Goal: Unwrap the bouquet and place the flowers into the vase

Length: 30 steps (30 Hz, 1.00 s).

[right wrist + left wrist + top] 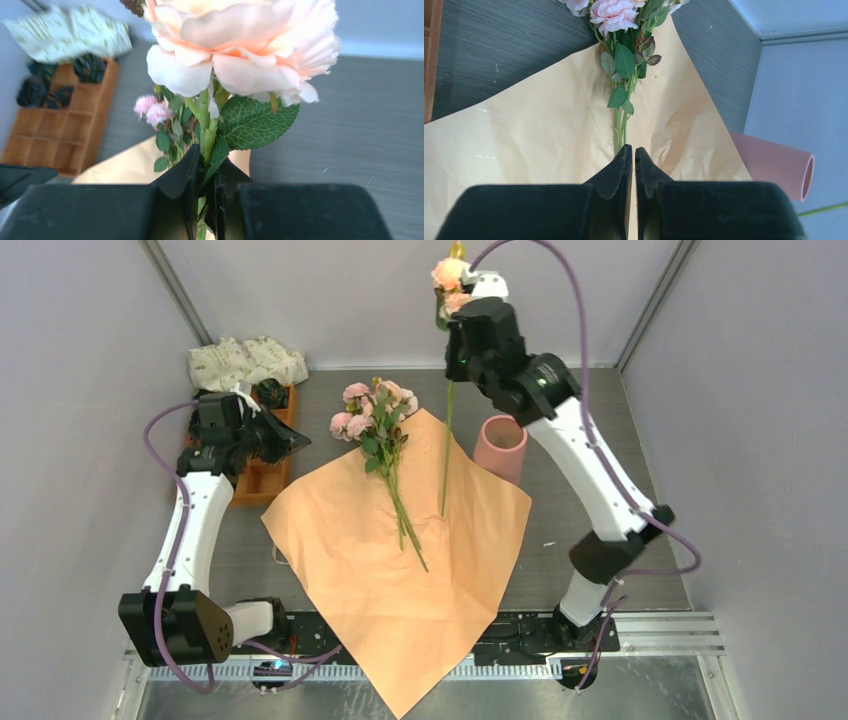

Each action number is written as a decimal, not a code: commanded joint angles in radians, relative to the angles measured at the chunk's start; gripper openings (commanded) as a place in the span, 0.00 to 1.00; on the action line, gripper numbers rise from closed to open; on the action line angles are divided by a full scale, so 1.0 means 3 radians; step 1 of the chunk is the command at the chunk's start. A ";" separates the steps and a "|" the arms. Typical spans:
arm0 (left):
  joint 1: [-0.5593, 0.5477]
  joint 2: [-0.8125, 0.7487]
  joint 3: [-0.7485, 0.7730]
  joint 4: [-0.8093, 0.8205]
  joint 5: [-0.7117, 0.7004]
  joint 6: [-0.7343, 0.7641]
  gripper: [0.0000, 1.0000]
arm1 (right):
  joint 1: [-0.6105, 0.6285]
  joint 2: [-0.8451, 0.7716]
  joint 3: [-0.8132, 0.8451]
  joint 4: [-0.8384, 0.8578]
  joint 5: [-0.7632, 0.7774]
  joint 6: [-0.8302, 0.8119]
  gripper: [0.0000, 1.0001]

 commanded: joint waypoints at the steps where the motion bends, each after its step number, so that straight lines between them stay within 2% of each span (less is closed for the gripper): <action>1: -0.0007 -0.0141 0.0023 0.0213 0.0130 -0.0017 0.08 | 0.0035 -0.0836 -0.0489 0.1025 0.0497 -0.0548 0.01; 8: -0.0065 -0.0163 -0.0006 0.0275 0.0121 -0.0025 0.08 | 0.0038 -0.1387 -0.0883 0.1819 0.0758 -0.1116 0.01; 19: -0.0286 -0.0171 0.0030 0.0330 0.0043 -0.0030 0.08 | 0.0037 -0.1485 -0.1246 0.2628 0.1152 -0.1989 0.01; 25: -0.0316 -0.0153 0.0034 0.0335 0.0023 -0.0024 0.08 | 0.0035 -0.1496 -0.1388 0.2829 0.1191 -0.2152 0.01; 30: -0.0346 -0.0136 0.0026 0.0348 -0.0002 -0.0035 0.08 | 0.0036 -0.1397 -0.0942 0.2596 0.1098 -0.2096 0.01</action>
